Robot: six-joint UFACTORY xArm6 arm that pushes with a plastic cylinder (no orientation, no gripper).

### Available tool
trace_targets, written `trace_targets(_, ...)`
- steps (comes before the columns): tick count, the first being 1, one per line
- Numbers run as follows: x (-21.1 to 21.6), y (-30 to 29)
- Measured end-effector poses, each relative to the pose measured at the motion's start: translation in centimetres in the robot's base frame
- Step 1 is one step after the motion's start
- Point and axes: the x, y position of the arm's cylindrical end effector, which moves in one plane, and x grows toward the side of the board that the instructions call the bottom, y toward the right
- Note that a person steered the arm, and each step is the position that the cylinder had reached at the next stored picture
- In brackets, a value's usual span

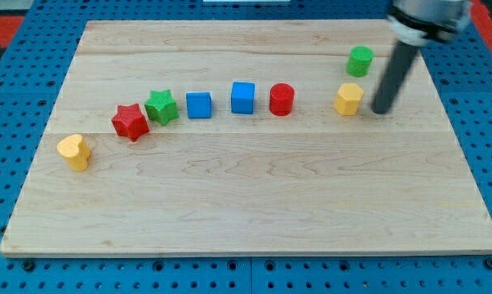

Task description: Push the red circle into the blue cube

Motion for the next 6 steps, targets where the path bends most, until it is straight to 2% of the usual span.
trace_targets(1,-4.8,-10.4)
trace_targets(2,-8.2,-13.6)
trace_targets(3,-7.4,-6.3)
trace_targets(4,-1.4,0.7)
trace_targets(5,0.2,-4.9)
trace_targets(6,-0.2,-13.3)
